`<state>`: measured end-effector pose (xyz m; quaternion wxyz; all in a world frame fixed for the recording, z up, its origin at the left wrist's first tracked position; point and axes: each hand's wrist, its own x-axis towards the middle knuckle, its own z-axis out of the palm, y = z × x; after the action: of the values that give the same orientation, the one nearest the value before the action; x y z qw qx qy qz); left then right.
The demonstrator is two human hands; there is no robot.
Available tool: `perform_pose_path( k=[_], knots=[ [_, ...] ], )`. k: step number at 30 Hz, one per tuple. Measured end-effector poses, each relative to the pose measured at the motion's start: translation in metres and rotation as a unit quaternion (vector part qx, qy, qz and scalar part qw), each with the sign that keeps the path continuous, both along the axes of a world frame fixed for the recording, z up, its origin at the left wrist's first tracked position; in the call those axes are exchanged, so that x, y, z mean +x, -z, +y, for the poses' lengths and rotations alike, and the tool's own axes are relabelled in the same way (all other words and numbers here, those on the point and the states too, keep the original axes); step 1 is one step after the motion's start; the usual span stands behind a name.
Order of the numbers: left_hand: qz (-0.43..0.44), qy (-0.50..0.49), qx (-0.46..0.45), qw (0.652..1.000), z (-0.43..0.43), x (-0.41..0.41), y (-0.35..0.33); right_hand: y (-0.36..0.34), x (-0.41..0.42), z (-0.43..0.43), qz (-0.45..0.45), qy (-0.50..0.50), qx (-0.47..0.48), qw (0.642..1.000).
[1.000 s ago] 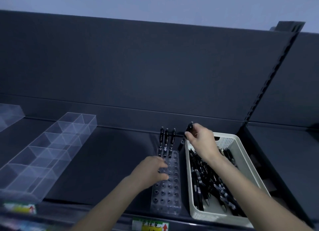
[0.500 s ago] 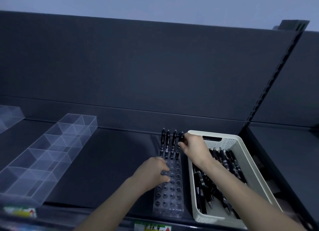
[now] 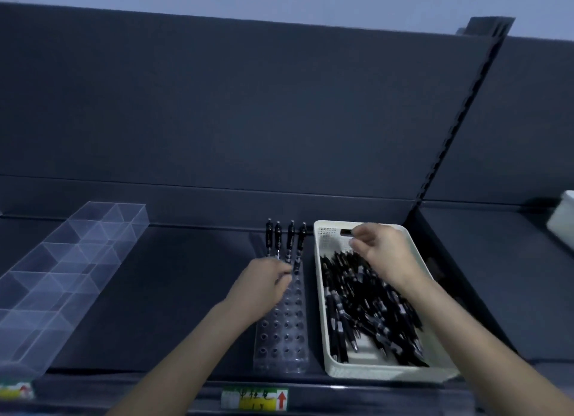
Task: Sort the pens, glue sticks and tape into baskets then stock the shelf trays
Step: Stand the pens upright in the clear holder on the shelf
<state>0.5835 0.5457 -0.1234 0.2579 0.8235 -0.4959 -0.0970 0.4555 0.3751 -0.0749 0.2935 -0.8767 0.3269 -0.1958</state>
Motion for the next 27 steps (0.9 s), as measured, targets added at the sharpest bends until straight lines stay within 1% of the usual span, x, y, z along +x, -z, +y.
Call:
perform_pose_path(
  k=[3, 6, 9, 12, 14, 17, 20, 22, 25, 27],
  knots=[
    [0.000, 0.020, -0.059, 0.998, -0.019, -0.016, -0.012, 0.006, -0.043, -0.019, 0.038, 0.041, -0.002, 0.998],
    [0.002, 0.051, -0.088, 0.995, -0.041, -0.037, -0.015, 0.018, -0.075, -0.027, 0.100, 0.047, -0.002, 0.994],
    [-0.028, 0.062, -0.040, 0.997, -0.063, -0.052, -0.006, 0.028, -0.089, -0.027, 0.129, 0.031, 0.008, 0.991],
    [-0.096, 0.084, 0.056, 0.990, -0.081, -0.066, 0.004, 0.035, -0.089, -0.025, 0.179, 0.004, -0.004, 0.984],
    [-0.107, 0.089, 0.101, 0.985, -0.093, -0.074, 0.009, 0.042, -0.084, -0.024, 0.219, -0.002, -0.014, 0.976],
    [-0.071, 0.060, 0.122, 0.988, -0.116, -0.081, 0.012, 0.051, -0.071, -0.019, 0.271, 0.015, -0.033, 0.962],
    [-0.042, 0.026, 0.145, 0.988, -0.136, -0.086, 0.011, 0.053, -0.061, -0.015, 0.311, 0.010, -0.069, 0.948],
    [-0.027, 0.012, 0.166, 0.986, -0.143, -0.086, 0.012, 0.055, -0.059, -0.017, 0.303, 0.009, -0.070, 0.950],
    [0.001, -0.010, 0.190, 0.982, -0.148, -0.084, 0.011, 0.058, -0.059, -0.022, 0.275, 0.019, -0.019, 0.961],
    [0.018, -0.021, 0.208, 0.978, -0.151, -0.084, 0.009, 0.060, -0.060, -0.023, 0.266, 0.017, -0.003, 0.964]
  ],
)
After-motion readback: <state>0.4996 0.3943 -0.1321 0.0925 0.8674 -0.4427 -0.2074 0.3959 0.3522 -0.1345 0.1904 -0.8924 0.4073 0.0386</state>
